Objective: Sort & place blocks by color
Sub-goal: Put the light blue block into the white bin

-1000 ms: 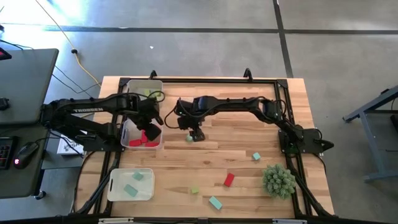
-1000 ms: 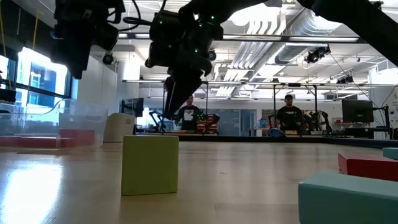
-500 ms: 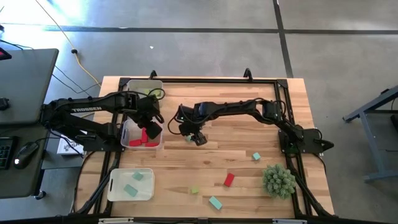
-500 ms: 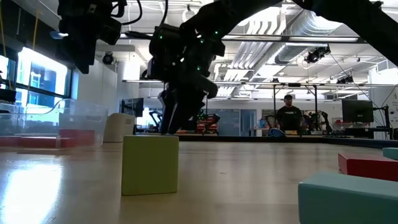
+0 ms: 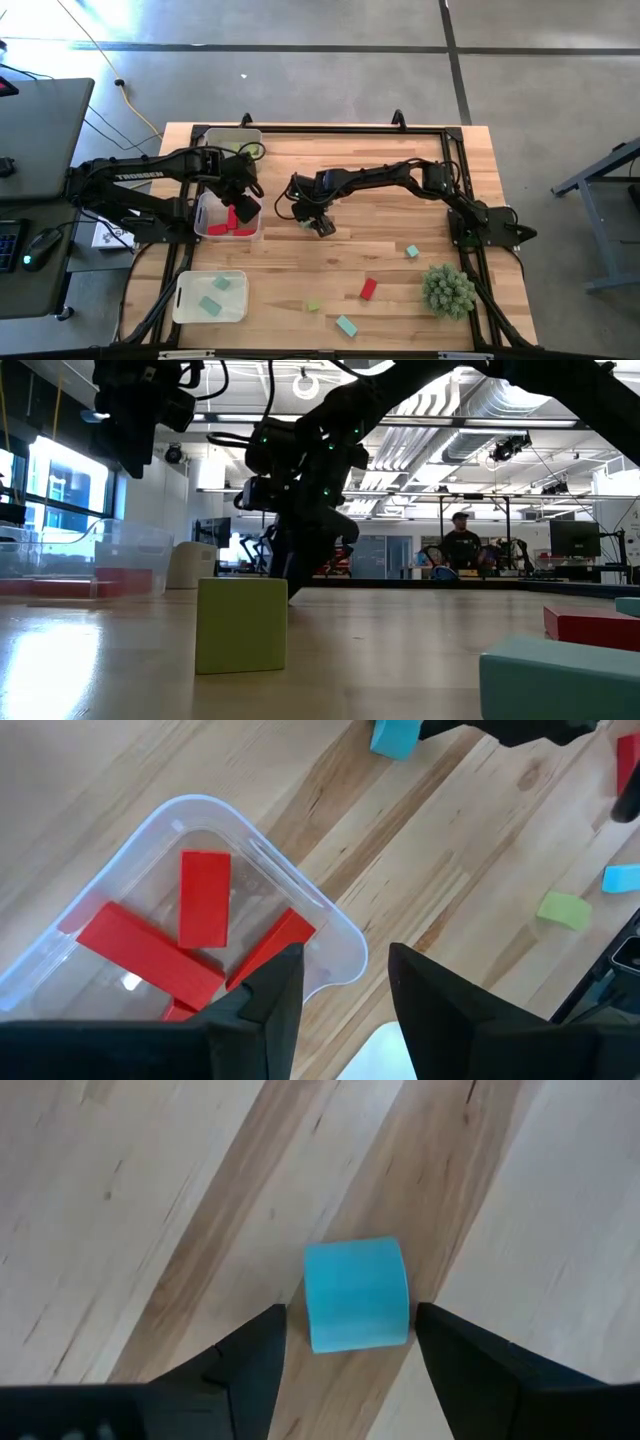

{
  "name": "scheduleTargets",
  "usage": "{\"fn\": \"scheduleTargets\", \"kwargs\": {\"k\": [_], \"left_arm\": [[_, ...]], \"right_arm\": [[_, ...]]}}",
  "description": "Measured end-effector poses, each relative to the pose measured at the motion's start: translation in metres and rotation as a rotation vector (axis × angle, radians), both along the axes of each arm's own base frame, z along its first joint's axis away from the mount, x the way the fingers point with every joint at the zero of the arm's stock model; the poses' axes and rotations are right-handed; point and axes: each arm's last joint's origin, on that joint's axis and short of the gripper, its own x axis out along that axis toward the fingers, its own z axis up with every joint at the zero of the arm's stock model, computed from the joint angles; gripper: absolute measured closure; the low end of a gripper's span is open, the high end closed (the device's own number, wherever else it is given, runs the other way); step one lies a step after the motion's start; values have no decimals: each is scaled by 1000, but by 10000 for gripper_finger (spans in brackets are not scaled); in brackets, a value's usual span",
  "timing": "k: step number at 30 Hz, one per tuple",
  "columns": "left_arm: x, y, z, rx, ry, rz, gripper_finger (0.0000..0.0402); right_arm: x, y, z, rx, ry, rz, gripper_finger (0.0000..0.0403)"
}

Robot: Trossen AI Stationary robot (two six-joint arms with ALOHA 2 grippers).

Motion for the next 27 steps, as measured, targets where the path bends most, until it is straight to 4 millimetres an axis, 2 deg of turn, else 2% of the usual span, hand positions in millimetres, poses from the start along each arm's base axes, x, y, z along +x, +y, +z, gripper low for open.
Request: {"fn": "scheduleTargets", "kwargs": {"k": [5,12,21,27], "left_arm": [[0,0,0,0,0,0,265],[0,0,0,1,-2,0,265],[0,0,0,19,-8,-44,265],[0,2,0,33,-16,-88,265]], "right_arm": [[0,1,0,2,1,-10,213],[1,6,1,22,12,-67,307],[5,17,6,77,39,-203,309],[11,26,28,49,41,-271,309]]}}
